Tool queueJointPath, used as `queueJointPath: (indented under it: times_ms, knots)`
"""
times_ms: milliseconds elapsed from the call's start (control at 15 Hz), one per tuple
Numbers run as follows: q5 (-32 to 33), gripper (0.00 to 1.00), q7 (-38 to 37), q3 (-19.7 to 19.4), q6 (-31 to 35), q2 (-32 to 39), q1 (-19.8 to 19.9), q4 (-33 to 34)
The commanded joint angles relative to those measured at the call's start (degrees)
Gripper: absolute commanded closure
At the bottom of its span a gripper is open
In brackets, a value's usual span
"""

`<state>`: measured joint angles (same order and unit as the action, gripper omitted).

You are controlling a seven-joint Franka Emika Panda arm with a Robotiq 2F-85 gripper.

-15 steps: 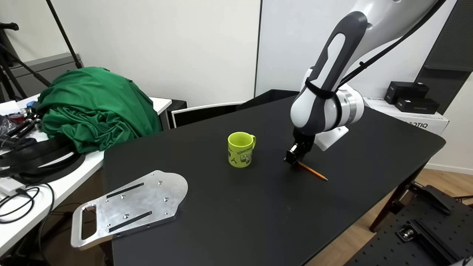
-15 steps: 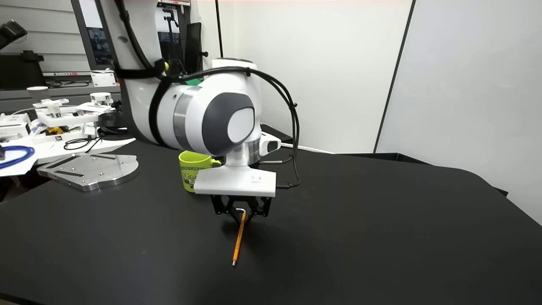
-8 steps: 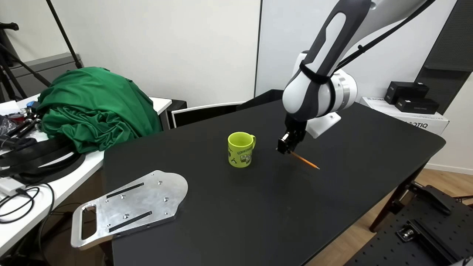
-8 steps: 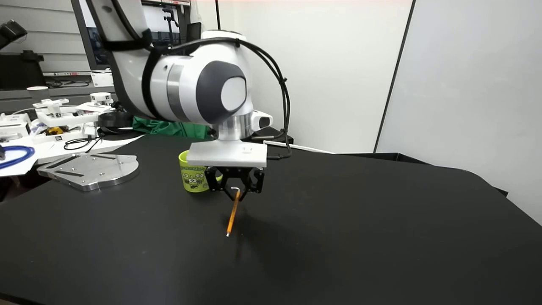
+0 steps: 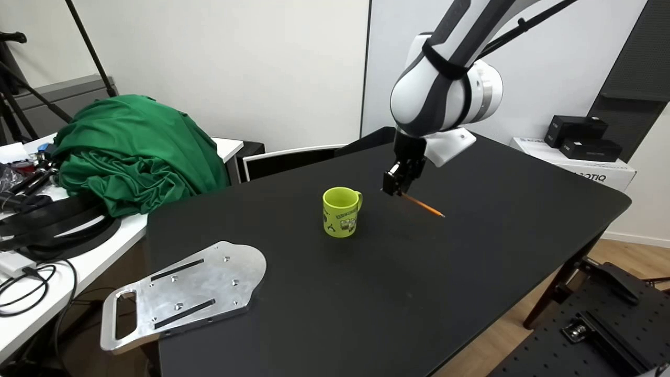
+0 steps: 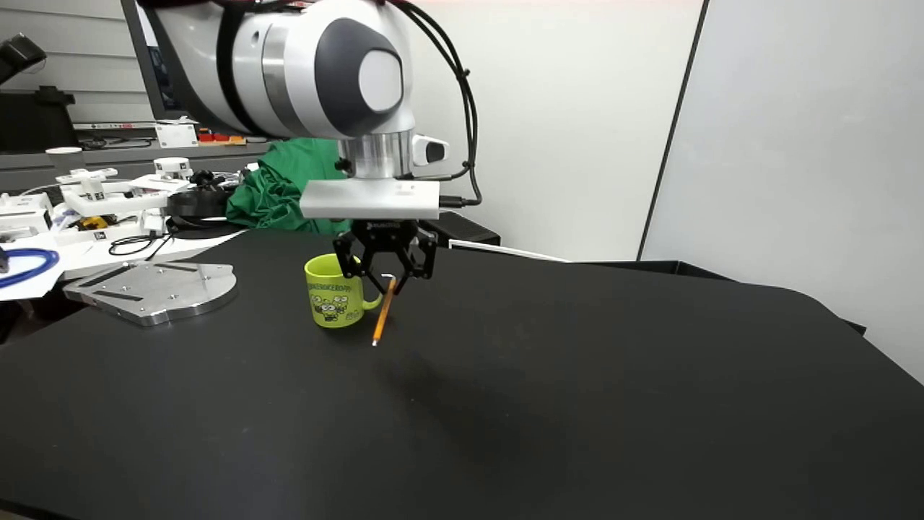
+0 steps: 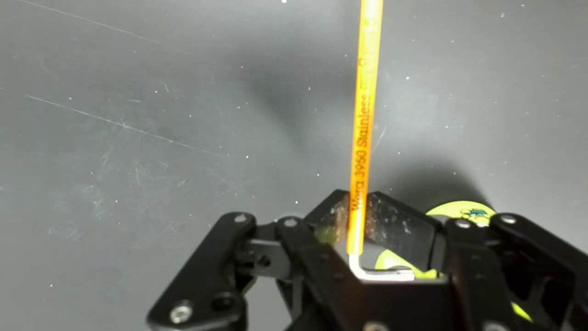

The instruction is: Put the pen in the mug

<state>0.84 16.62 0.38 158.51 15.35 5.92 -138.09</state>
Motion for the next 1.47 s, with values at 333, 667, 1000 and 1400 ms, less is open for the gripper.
queueJointPath:
  times_ms: [333, 667, 1000, 1400]
  knots:
    - [-6.68, 0.96, -2.11, 1.51, -24.62, -4.90, -1.61, 10.91]
    - [-7.47, 0.96, -6.53, 1.20, -39.49, -1.77, -3.25, 20.06]
    - [-10.23, 0.96, -8.43, 1.36, -53.03, 4.60, -3.47, 29.61]
    - [-14.20, 0.96, -9.22, 1.57, -62.23, 13.87, -3.03, 40.29]
